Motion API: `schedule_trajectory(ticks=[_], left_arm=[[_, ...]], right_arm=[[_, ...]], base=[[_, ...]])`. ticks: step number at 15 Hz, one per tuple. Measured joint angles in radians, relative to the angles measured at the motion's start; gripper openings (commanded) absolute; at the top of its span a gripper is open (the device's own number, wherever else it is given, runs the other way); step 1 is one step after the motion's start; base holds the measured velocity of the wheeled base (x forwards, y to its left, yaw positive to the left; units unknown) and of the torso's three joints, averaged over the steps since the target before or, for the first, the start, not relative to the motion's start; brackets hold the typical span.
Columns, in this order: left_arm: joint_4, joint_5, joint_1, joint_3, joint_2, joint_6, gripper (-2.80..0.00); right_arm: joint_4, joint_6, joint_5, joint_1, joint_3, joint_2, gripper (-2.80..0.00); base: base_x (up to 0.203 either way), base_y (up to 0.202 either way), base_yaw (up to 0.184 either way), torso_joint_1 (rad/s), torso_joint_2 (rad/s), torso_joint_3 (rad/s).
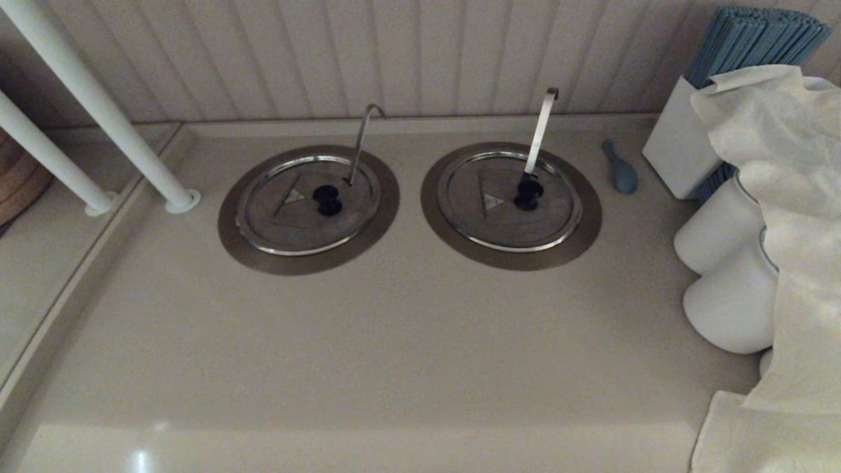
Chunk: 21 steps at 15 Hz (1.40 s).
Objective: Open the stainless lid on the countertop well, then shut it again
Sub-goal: Open the lid
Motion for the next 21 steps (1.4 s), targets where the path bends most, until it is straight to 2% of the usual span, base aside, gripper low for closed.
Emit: schedule_trajectory(ticks=[9,14,15,18,21], left_arm=[[0.0,0.005,0.0,0.0,0.0,-0.003,-2.8],[-0.008,-0.005,0.0,-0.023,0.001,0.056,-2.8],[-0.013,-0.012,0.0,-0.074,0.006,0.058,-2.8],[0.003,-0.021,0.005,-0.346,0.097,0.057,-2.8],[0.014,-0.01,0.012,-0.584,0.305,0.054,-2.8]], right_arm=[[0.0,0.001,-0.001,0.0,0.0,0.0,-2.8],[0.0,0.001,0.0,0.0,0.0,0.0,-2.8],[0.0,0.001,-0.001,0.0,0.0,0.0,-2.8],[0.0,0.001,-0.001,0.0,0.0,0.0,-2.8],[0.0,0.002,-0.001,0.0,0.0,0.0,-2.8]], base=[[0.0,0.0,0.0,0.0,0.0,0.0],[0.0,0.0,0.0,0.0,0.0,0.0],[0.0,0.0,0.0,0.0,0.0,0.0],[0.0,0.0,0.0,0.0,0.0,0.0],[0.0,0.0,0.0,0.0,0.0,0.0]])
